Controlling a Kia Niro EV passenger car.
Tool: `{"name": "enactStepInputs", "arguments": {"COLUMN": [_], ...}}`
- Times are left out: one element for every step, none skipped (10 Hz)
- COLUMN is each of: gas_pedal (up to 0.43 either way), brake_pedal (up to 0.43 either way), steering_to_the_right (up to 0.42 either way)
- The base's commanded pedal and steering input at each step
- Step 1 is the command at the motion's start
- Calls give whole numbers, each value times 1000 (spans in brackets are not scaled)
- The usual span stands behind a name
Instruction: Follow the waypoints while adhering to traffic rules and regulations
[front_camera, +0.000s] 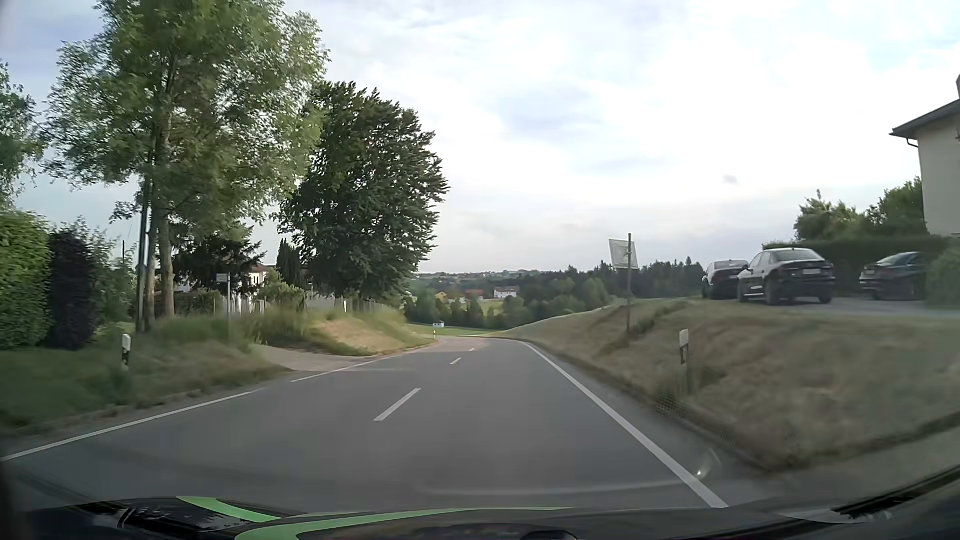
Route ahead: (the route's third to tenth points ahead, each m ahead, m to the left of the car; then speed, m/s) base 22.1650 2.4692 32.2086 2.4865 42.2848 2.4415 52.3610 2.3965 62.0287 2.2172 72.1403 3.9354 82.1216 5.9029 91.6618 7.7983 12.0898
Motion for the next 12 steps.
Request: {"name": "enactStepInputs", "arguments": {"gas_pedal": [28,28,28,28,28,28,28,28,28,28,28,28], "brake_pedal": [0,0,0,0,0,0,0,0,0,0,0,0], "steering_to_the_right": [0,0,0,1,1,1,2,2,2,2,2,2]}}
